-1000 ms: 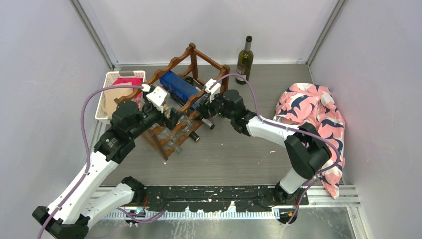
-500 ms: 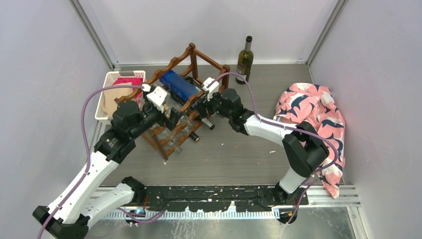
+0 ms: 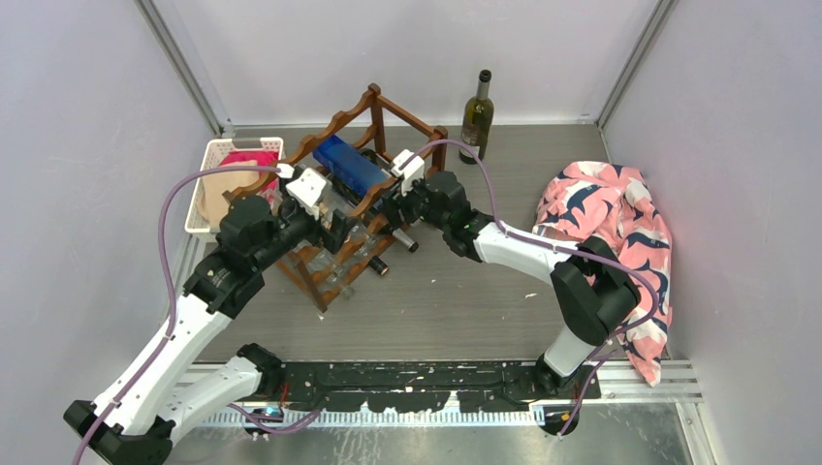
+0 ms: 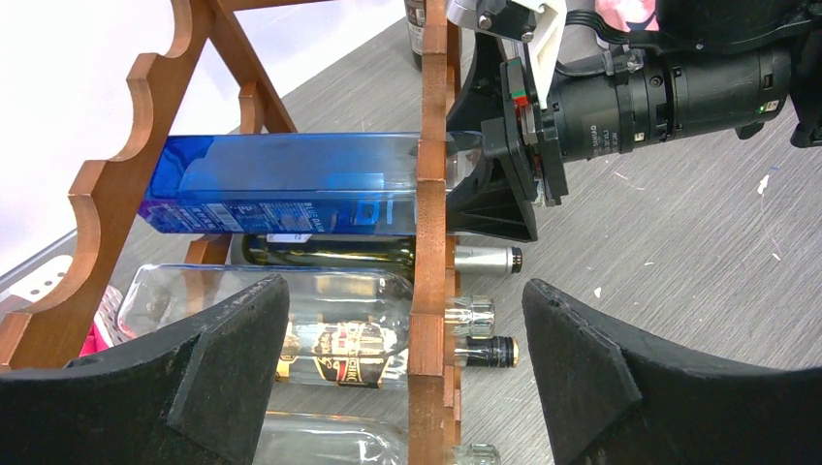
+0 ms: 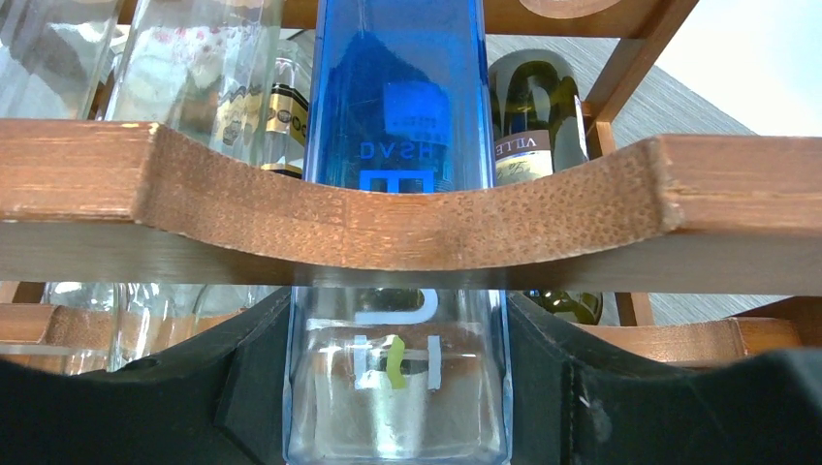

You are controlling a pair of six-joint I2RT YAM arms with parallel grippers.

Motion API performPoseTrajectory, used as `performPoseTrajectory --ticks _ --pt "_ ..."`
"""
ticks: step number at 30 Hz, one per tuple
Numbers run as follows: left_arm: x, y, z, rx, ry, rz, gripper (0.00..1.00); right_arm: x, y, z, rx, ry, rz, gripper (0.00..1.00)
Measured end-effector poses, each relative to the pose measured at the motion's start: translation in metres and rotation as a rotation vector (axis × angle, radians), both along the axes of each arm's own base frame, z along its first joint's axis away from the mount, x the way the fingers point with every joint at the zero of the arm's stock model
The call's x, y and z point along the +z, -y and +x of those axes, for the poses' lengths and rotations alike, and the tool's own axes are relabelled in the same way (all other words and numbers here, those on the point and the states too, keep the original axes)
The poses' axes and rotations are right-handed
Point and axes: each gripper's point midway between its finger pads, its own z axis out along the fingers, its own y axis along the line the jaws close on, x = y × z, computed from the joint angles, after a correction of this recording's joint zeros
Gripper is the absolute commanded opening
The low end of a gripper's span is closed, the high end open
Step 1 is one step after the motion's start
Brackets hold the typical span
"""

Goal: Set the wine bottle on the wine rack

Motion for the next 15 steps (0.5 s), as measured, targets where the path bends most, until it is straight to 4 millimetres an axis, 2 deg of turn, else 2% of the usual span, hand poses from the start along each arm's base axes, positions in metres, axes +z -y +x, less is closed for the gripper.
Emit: performPoseTrajectory --ticks 5,9,15 --pt "0.000 0.000 0.000 0.000 0.000 0.000 0.89 0.002 -0.001 0.000 -0.002 0.006 0.003 0.76" --pt "-0.001 0.000 0.000 0.000 -0.001 0.000 0.89 0.017 -0.002 0.006 -0.016 0.040 0.037 0.82" --pt "-0.001 0.000 0.000 0.000 -0.001 0.000 0.89 0.018 -0.002 0.006 -0.021 0.044 0.037 0.85"
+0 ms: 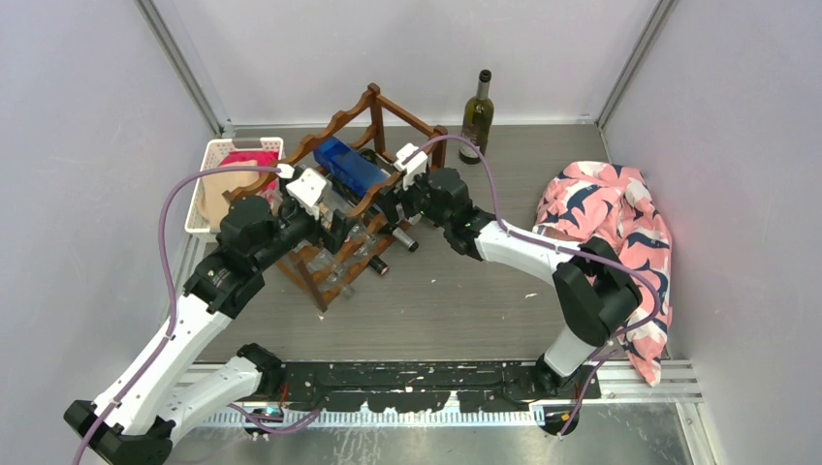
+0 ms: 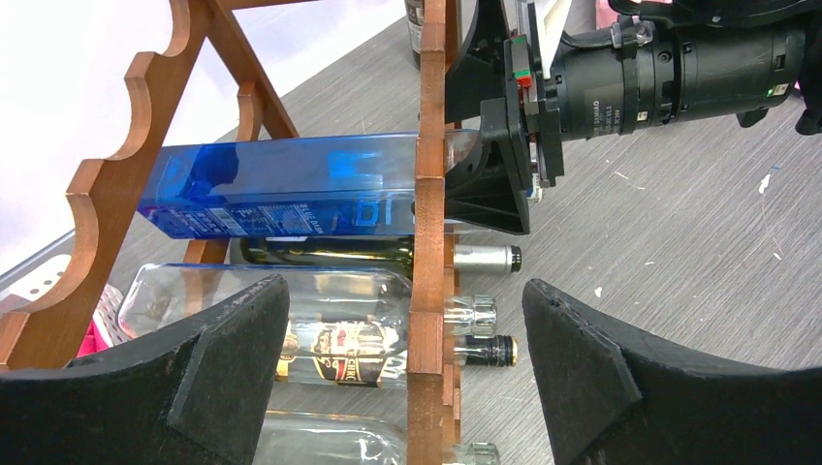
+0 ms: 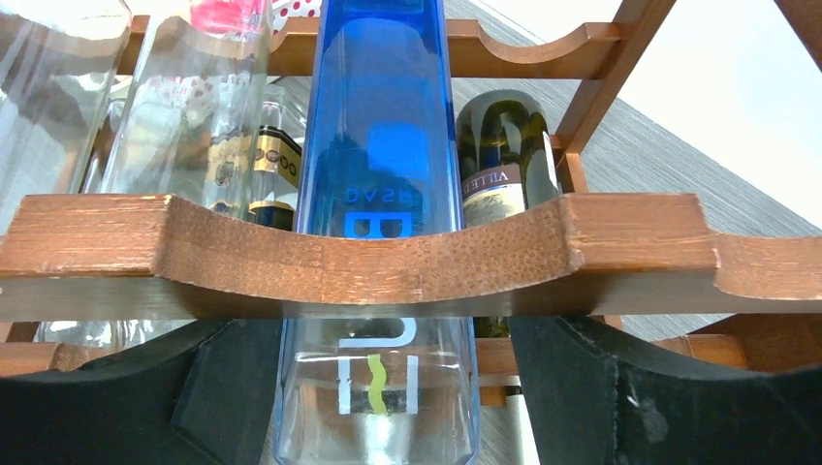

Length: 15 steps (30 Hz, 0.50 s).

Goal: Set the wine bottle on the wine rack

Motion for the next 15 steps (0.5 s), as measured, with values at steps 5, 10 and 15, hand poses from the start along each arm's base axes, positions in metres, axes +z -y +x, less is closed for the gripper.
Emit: performPoseTrajectory --ticks 5,10,15 --pt "0.000 0.000 0.000 0.000 0.000 0.000 0.89 0.005 0.002 -0.002 -0.001 0.005 0.000 0.86" --pt "0.000 0.000 0.000 0.000 0.001 0.000 0.89 0.022 0.011 -0.012 0.000 0.025 0.016 0.86" --pt "0.000 0.000 0.000 -0.003 0.000 -0.001 0.90 0.046 0.020 -0.025 0.007 0.062 0.047 0.86"
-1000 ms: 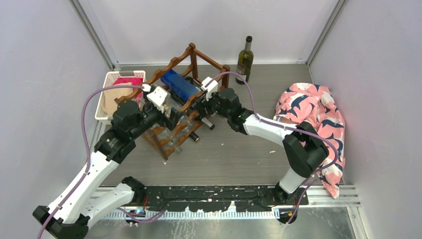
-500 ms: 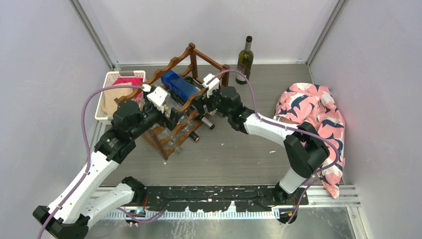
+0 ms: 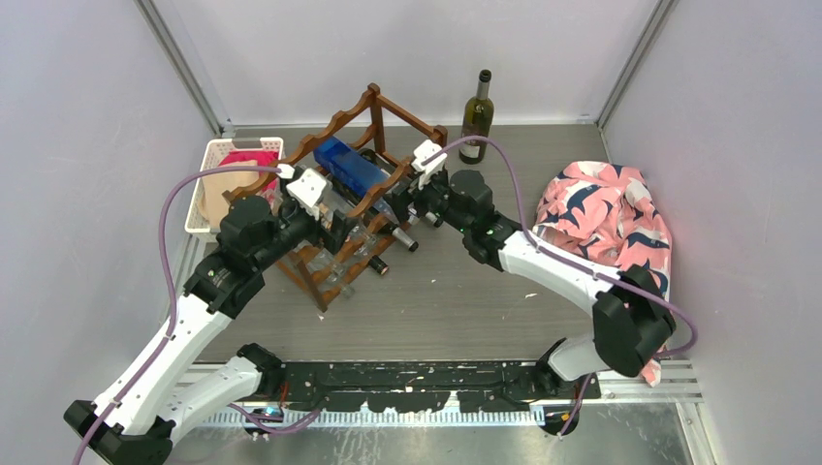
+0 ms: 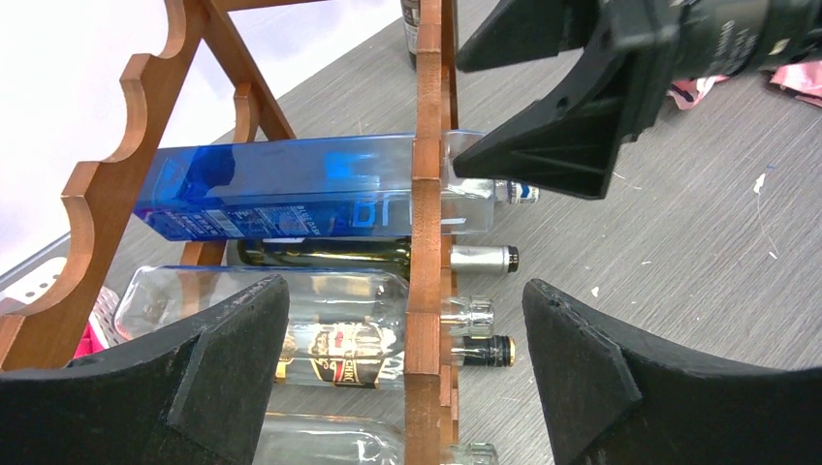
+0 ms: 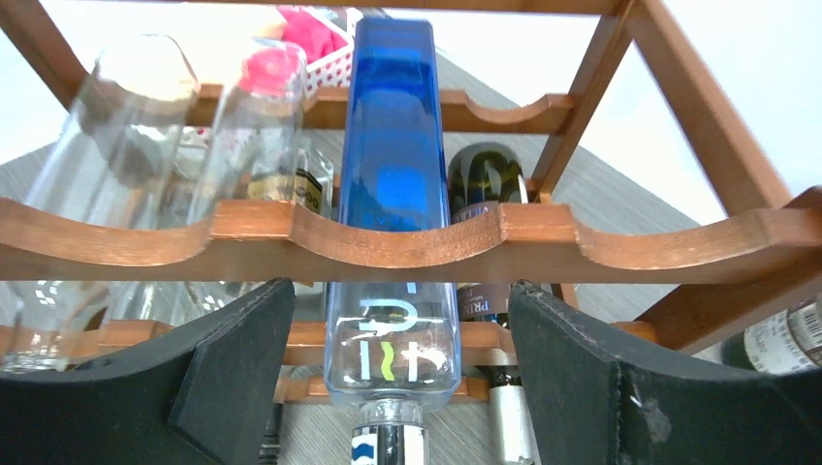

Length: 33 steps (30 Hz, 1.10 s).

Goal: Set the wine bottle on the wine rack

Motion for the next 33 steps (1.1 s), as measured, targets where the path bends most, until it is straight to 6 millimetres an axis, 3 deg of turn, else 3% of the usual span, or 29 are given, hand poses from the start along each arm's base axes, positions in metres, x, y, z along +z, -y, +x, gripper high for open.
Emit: performPoseTrajectory --ticks 8,12,15,19,24,29,31,33 --pt "0.000 0.008 -0.005 -0.044 -0.018 -0.022 0.90 0.047 0.022 -0.029 0.010 0.070 0.061 0.88" --pt "0.000 0.017 -0.011 -0.086 -0.060 -0.067 0.90 0.060 0.039 -0.049 0.005 0.080 0.069 0.97" --pt "0.011 0.024 -0.020 -0.123 -0.092 -0.133 0.90 0.067 0.055 -0.061 -0.017 0.087 0.075 1.00" --pt "0.030 0.032 -0.035 -0.174 -0.133 -0.241 0.90 0.074 0.082 -0.062 -0.124 0.092 0.086 1.00" --pt "0.051 0.038 -0.058 -0.230 -0.189 -0.383 0.90 0.080 0.145 -0.033 -0.360 0.056 0.134 1.00" --pt "0.065 0.041 -0.071 -0.260 -0.251 -0.495 0.89 0.089 0.240 0.020 -0.661 -0.018 0.249 1.00" --pt "0.065 0.042 -0.074 -0.260 -0.279 -0.521 0.89 0.095 0.262 0.039 -0.730 -0.037 0.270 1.00" --pt "0.063 0.042 -0.076 -0.257 -0.304 -0.541 0.88 0.103 0.266 0.058 -0.746 -0.058 0.266 1.00"
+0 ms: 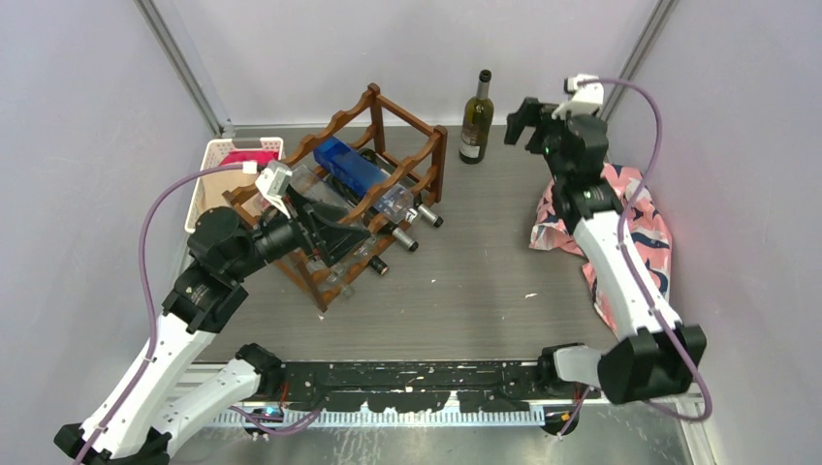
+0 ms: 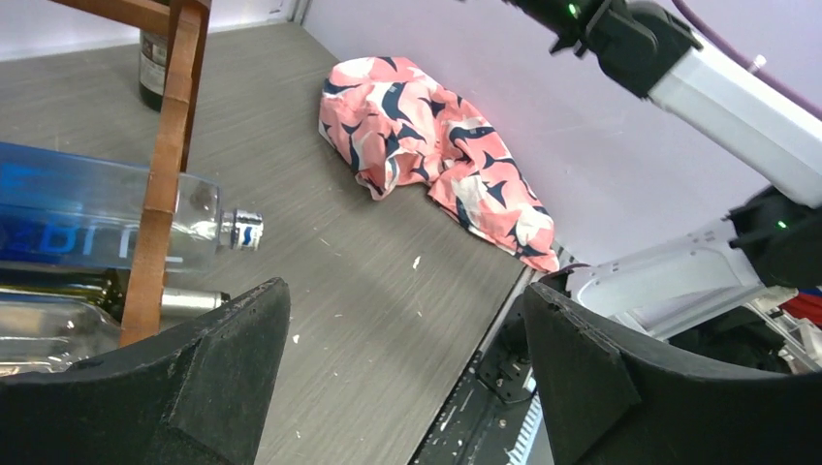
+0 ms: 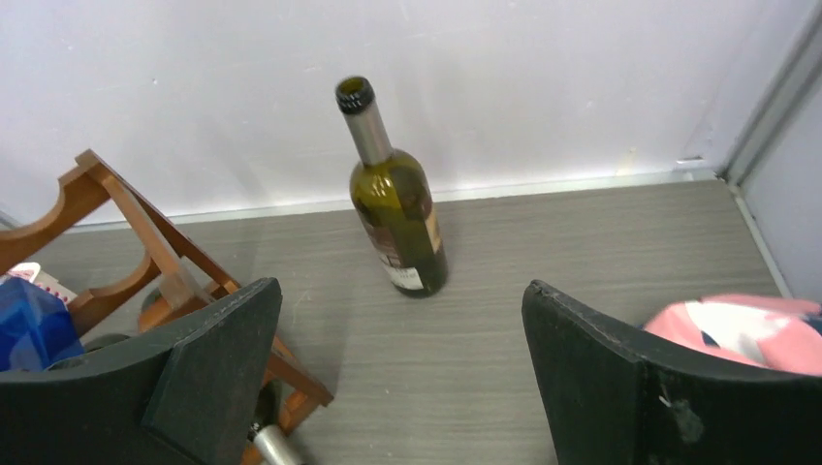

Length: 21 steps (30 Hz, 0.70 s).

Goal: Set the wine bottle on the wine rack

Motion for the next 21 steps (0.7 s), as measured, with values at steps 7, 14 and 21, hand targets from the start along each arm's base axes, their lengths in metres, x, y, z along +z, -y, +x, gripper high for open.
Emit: performPoseTrajectory --ticks 7,14,21 --pt "-0.001 -0.003 -0.007 -0.001 -0.033 -0.027 0.88 0.004 -0.027 0.068 0.114 -0.064 -0.021 1.00" --pt "-0.001 -0.010 -0.017 0.006 -0.027 -0.027 0.88 -0.024 -0.045 0.131 0.184 -0.151 -0.074 1.00" --pt "-0.003 -0.013 -0.021 0.008 -0.021 -0.024 0.88 -0.038 -0.052 0.181 0.201 -0.166 -0.125 0.95"
